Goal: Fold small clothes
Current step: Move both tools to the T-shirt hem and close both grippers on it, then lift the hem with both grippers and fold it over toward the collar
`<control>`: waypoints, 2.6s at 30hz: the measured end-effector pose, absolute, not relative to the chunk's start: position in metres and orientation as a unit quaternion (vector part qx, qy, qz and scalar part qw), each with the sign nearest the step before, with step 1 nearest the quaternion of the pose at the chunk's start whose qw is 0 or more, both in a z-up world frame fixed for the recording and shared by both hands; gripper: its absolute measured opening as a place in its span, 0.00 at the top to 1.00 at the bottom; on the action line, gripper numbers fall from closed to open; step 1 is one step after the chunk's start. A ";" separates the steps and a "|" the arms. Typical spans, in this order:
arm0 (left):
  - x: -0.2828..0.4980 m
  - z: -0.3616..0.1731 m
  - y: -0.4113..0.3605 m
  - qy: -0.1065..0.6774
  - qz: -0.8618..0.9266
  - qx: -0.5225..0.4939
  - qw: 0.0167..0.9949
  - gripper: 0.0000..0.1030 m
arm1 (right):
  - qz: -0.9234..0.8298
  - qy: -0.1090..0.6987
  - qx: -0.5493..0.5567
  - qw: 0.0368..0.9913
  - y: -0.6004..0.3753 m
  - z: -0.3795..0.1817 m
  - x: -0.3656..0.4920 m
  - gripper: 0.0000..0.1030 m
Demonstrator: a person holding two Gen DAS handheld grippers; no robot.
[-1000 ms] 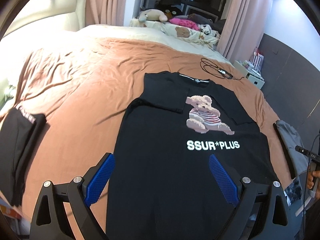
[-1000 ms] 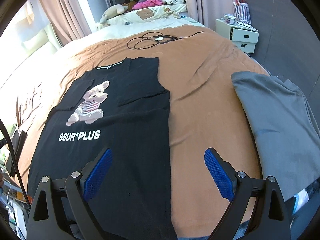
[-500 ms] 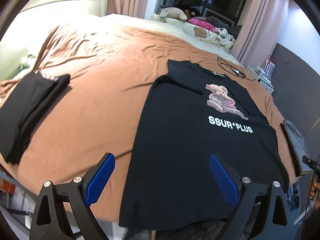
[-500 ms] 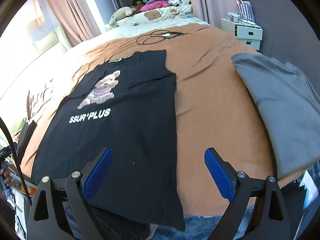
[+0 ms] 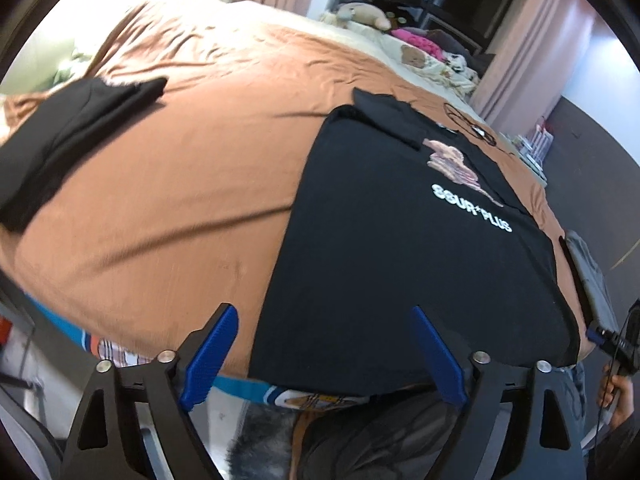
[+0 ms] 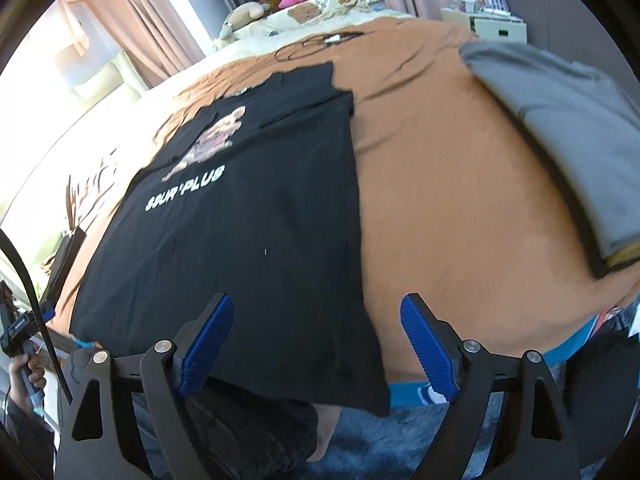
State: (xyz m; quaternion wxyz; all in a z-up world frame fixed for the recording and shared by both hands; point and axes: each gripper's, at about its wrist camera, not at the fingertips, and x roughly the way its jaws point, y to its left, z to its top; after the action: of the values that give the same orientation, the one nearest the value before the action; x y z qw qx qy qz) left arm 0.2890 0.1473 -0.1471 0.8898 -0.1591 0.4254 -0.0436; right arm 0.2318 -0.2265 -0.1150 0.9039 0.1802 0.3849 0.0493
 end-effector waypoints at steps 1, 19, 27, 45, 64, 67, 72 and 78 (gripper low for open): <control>0.287 -0.151 0.149 0.427 -0.044 -0.162 0.889 0.18 | 0.050 0.387 0.182 0.902 -0.226 -0.118 0.232 0.21; 0.264 -0.199 0.203 0.425 -0.067 -0.348 0.833 0.40 | 0.096 0.384 0.263 0.880 -0.240 -0.165 0.227 0.38; 0.265 -0.212 0.202 0.425 -0.099 -0.407 0.802 0.48 | 0.129 0.359 0.332 0.863 -0.260 -0.191 0.213 0.46; 0.270 -0.211 0.199 0.411 -0.102 -0.420 0.802 0.56 | 0.149 0.331 0.387 0.848 -0.275 -0.227 0.206 0.48; 0.275 -0.209 0.190 0.416 -0.070 -0.427 0.800 0.72 | 0.115 0.273 0.391 0.872 -0.256 -0.150 0.163 0.98; 0.278 -0.212 0.191 0.414 -0.068 -0.436 0.796 0.72 | 0.121 0.258 0.384 0.878 -0.250 -0.132 0.161 0.98; 0.279 -0.210 0.193 0.410 -0.050 -0.439 0.798 0.95 | 0.122 0.252 0.383 0.880 -0.244 -0.121 0.161 0.98; 0.269 -0.177 0.207 0.356 -0.071 -0.452 0.815 0.95 | 0.120 0.247 0.383 0.882 -0.241 -0.121 0.166 0.98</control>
State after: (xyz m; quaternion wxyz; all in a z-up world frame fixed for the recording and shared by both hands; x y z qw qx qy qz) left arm 0.2688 0.2075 -0.1770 0.8151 -0.4518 0.3557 -0.0705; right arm 0.1657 -0.2406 -0.1214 0.8820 0.3829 0.2470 0.1203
